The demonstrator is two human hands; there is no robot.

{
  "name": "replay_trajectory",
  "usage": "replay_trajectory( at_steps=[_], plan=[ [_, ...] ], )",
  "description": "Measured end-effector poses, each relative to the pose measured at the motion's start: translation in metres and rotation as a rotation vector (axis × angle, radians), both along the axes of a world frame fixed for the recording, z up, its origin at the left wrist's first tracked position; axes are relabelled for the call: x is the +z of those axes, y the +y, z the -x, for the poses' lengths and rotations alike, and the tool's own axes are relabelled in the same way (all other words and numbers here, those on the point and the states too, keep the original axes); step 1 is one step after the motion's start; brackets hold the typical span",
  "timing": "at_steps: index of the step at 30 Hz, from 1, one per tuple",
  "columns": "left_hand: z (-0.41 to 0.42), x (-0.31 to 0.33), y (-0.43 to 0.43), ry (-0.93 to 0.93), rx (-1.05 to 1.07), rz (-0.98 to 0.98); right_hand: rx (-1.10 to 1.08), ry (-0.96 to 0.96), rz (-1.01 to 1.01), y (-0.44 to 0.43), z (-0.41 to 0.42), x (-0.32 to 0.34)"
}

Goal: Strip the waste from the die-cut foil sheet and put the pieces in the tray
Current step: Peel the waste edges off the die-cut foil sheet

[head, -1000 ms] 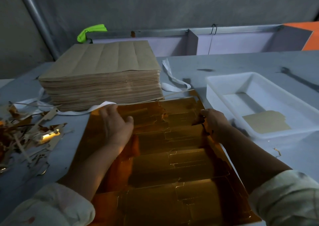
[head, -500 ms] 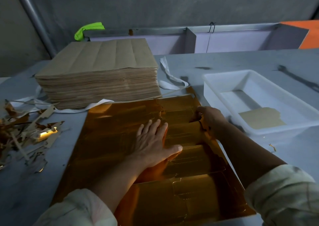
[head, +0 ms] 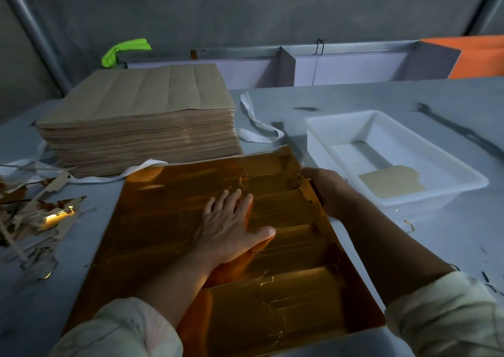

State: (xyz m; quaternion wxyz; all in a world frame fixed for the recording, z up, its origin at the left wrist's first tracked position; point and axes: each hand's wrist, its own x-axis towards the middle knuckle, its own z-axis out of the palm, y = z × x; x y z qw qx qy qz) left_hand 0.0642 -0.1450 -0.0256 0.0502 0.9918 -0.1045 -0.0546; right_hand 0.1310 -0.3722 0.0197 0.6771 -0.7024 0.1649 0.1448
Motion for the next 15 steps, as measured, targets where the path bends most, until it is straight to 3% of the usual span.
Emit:
replay_trajectory(
  at_steps=[15],
  plan=[
    [-0.003, -0.005, 0.001, -0.018, 0.022, 0.015, 0.026, -0.071, 0.204, 0.001, 0.032, -0.002]
  ],
)
